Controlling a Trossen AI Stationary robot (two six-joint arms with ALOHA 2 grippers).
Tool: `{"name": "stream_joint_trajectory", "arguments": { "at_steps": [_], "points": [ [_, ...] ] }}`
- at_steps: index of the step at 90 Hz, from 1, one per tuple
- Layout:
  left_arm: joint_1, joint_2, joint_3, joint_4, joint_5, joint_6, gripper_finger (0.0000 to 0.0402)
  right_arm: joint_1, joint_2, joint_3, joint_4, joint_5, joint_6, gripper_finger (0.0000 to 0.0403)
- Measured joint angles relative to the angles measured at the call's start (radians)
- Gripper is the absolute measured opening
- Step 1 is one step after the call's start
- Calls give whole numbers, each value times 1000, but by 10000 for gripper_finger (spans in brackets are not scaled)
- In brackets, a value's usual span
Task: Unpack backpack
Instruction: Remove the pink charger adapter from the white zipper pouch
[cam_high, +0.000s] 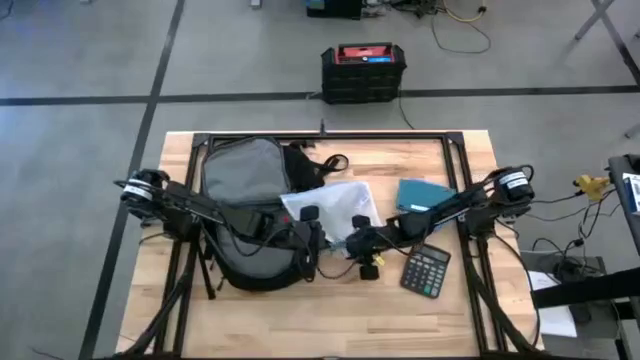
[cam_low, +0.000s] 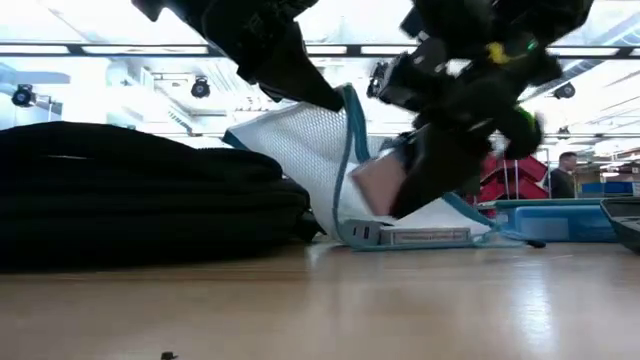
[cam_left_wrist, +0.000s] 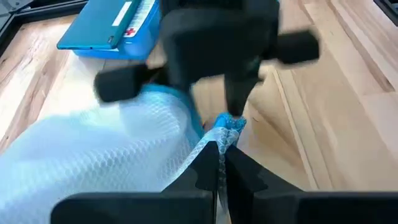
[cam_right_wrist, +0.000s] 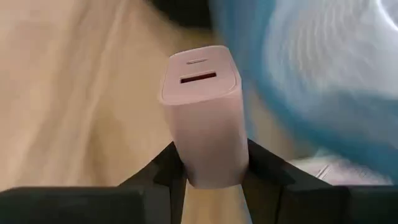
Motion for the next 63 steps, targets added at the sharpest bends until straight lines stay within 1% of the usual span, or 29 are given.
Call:
{"name": "stream_joint_trajectory", "arguments": {
  "at_steps": [13,25,34,42,50,63],
  "points": [
    [0,0,0,-8,0,0,0,89,-102,1,-274,-2,113,101],
    [0,0,0,-10,0,0,0,188,-185,1,-537,-4,309,109],
    [0,0,0,-7,0,-4,0,256,-213,1,-685,-4,436,115],
    [0,0,0,-4,0,-4,0,301,-213,-3,-756,-6,500,113],
    [0,0,0,3,-1,13,0,333,-202,-5,-784,-35,551,114],
    [0,0,-30,90,-1,31,0,357,-200,-1,-775,-28,591,138]
  ]
}}
